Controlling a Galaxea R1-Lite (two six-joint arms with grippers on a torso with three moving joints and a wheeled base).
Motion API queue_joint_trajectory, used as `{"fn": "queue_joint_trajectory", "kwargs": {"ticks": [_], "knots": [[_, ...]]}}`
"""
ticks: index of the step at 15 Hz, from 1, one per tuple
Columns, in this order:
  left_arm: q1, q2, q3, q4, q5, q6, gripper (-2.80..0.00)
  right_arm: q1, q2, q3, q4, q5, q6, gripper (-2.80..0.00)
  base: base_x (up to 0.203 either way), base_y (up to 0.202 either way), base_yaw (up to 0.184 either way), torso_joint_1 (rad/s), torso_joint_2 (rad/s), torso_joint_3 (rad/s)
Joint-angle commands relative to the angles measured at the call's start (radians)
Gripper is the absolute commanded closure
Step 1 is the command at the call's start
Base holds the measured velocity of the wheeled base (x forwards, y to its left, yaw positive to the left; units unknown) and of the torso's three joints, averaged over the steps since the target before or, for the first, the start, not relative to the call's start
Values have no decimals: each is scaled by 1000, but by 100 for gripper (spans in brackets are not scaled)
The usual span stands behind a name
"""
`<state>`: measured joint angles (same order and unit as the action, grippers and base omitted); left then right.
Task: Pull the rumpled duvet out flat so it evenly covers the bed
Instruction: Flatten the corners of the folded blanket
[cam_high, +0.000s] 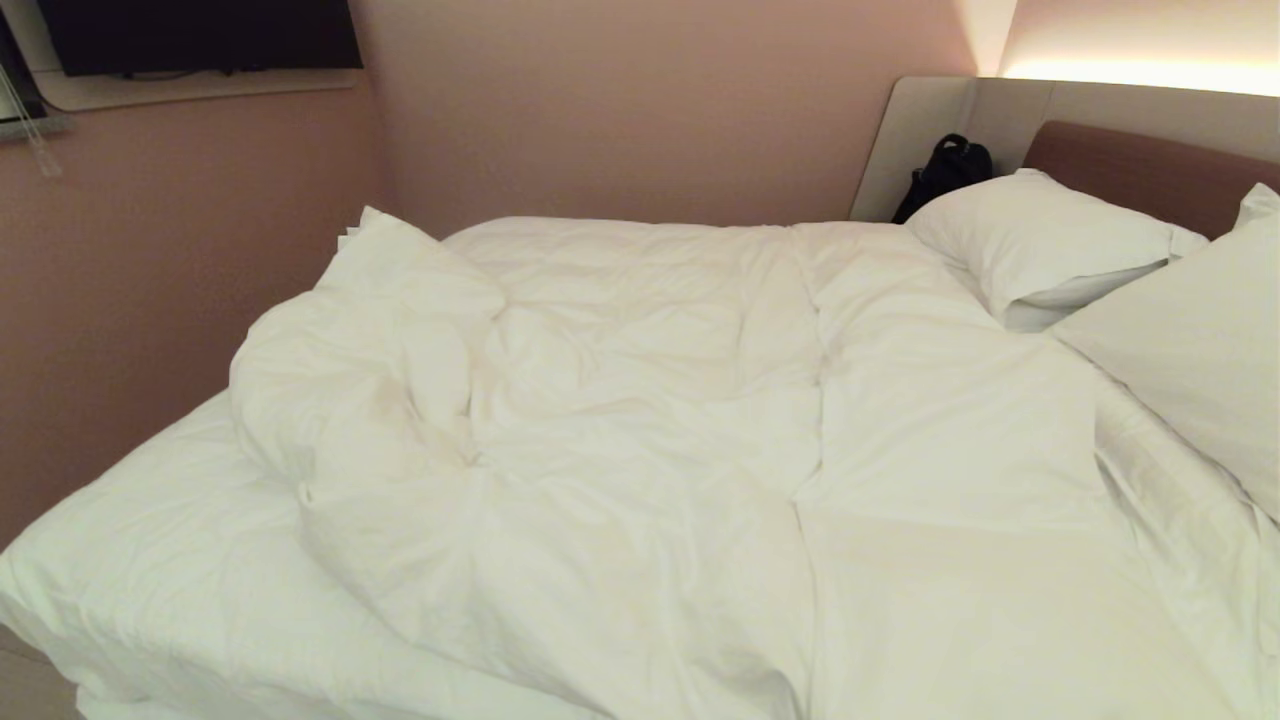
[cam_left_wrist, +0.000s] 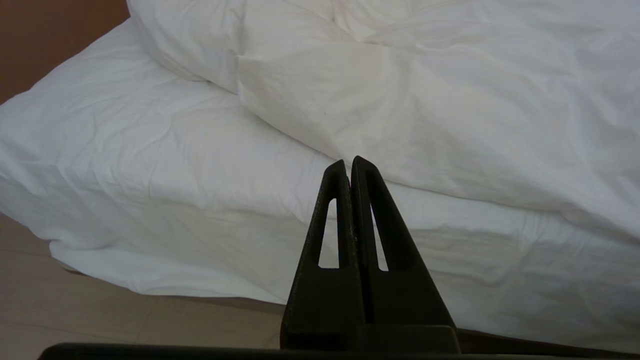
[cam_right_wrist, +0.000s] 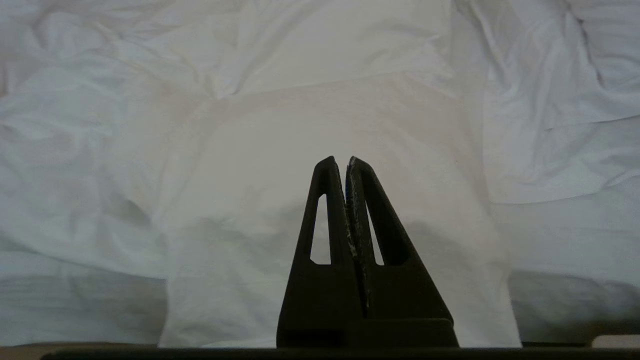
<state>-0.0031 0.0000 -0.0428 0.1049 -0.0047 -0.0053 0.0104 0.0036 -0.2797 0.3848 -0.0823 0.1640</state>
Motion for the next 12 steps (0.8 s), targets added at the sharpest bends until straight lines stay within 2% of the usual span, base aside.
{"fn": "queue_joint_trajectory", "kwargs": {"ticks": [1, 7, 9, 12], "knots": [[0, 0, 0, 1, 0, -1, 0, 0, -1, 70, -254, -12, -87, 0, 0, 0, 0, 0, 0, 0], [0, 0, 0, 1, 0, 1, 0, 0, -1, 214, -348, 2, -95, 0, 0, 0, 0, 0, 0, 0], [0, 0, 0, 1, 0, 1, 0, 0, -1, 231, -354, 4, -100, 0, 0, 0, 0, 0, 0, 0], [0, 0, 0, 1, 0, 1, 0, 0, -1, 237, -353, 48, -138, 0, 0, 0, 0, 0, 0, 0]]}}
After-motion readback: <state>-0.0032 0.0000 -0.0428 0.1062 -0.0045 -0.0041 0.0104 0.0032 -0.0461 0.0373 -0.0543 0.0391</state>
